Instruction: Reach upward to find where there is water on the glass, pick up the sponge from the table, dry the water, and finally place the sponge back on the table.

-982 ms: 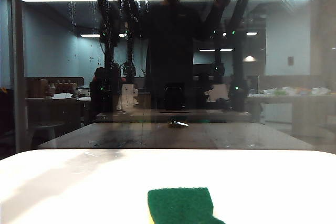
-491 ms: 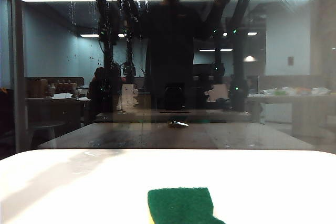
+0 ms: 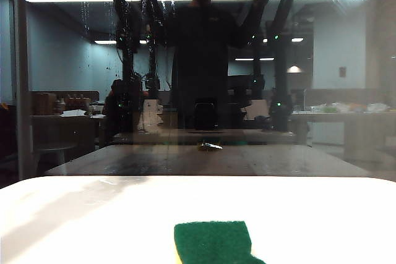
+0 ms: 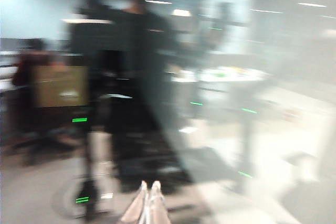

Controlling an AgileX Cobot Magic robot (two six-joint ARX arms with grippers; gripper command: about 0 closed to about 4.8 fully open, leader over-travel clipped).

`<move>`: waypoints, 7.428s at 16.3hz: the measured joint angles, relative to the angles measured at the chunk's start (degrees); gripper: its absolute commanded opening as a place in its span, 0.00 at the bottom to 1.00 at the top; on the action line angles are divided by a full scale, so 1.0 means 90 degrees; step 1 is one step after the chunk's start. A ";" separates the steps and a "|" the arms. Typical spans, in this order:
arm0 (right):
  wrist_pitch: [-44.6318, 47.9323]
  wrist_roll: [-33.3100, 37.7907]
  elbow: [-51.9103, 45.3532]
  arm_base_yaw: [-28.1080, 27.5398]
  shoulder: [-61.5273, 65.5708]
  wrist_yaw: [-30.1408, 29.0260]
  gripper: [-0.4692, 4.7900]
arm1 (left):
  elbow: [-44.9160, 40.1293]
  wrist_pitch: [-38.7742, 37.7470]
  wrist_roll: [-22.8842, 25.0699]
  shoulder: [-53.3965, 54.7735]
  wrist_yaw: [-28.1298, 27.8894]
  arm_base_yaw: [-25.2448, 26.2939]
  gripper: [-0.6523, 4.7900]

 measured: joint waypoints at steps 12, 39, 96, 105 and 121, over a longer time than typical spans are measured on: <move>0.0799 0.0442 0.0000 0.0000 -0.0107 -0.3434 0.08 | 0.0002 0.0777 -0.1287 0.0000 0.4869 0.0000 0.11; 0.0835 0.0464 0.0000 0.0000 -0.0104 -0.2907 0.08 | 0.0002 0.0838 -0.1280 0.0002 0.3264 0.0000 0.11; 0.0641 -0.0685 0.0000 0.0002 -0.0124 -0.2013 0.08 | -0.0857 -0.5610 0.1724 0.1921 0.1484 -0.2174 0.98; 0.0639 -0.0682 0.0000 -0.0002 -0.0121 -0.2008 0.08 | -0.2494 -0.5496 0.1666 0.0532 0.1472 -0.2436 0.98; 0.0636 -0.0682 0.0000 -0.0005 -0.0134 -0.2013 0.08 | -0.7594 -0.0680 -0.1545 -0.0736 0.1151 -0.4301 0.98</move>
